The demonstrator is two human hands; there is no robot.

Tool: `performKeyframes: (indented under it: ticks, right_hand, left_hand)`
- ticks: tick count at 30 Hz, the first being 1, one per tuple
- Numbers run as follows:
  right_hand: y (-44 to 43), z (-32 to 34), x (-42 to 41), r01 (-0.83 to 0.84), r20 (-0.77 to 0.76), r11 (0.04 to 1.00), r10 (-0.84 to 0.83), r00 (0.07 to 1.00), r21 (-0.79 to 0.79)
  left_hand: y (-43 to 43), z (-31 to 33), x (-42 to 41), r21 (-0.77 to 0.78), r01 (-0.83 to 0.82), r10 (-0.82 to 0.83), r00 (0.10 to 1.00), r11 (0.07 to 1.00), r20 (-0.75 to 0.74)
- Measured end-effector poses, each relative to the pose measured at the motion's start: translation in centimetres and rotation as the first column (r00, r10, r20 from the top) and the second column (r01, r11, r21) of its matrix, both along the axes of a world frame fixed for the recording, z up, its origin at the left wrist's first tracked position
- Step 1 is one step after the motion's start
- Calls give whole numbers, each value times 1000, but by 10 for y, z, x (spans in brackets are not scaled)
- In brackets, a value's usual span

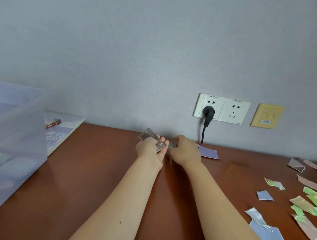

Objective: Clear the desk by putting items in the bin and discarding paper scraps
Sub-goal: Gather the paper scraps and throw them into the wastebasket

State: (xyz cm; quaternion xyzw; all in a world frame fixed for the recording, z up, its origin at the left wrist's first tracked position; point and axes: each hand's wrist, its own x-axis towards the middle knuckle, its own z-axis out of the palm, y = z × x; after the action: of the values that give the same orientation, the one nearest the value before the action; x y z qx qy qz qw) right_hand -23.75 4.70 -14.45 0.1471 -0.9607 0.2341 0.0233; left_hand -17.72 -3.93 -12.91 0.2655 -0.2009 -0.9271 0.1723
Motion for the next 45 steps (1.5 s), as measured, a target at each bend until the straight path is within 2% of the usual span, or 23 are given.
performKeyframes:
  ticks: [3,9,14,17,19,21,23,33,36,41,43,45]
  right_hand:
    - [-6,4,-5,-3,41,996,-1,999,88]
    - [-9,15,-8,-3,248,1000,1,969,6]
    - [3,11,-4,1,209,986,34,977,-168]
    - [22,15,-13,66,153,971,-30,988,-231]
    - [40,18,-19,153,107,974,-136,985,-170]
    - [59,17,-22,264,67,964,-262,963,-36]
    - [73,11,-24,314,81,949,-316,945,34]
    - [85,12,-36,219,142,975,-223,964,40]
    - [84,11,-35,246,156,967,-234,960,-59]
    - [91,18,-15,174,223,964,-127,967,-203]
    - [101,20,-4,201,228,917,-126,966,-345]
    - [115,23,8,252,234,826,-150,961,-504]
  left_hand:
    - [0,-2,-3,3,-43,43,999,999,31]
    - [3,-7,-2,-2,-64,64,997,998,49]
    - [10,-9,-5,-26,-36,37,999,999,32]
    - [21,-8,-9,-54,4,-2,999,999,35]
    - [31,-5,-14,-58,33,-31,999,998,28]
    - [42,-4,-19,-62,70,-68,997,996,23]
    - [52,-4,-25,-75,110,-108,994,991,24]
    - [72,-13,-38,-82,188,-187,982,979,10]
    - [73,-14,-35,-97,188,-187,982,977,19]
    - [78,-11,-22,-114,198,-196,980,974,33]
    - [82,-8,-13,-112,203,-200,979,973,36]
    - [91,-4,-2,-111,207,-204,978,972,40]
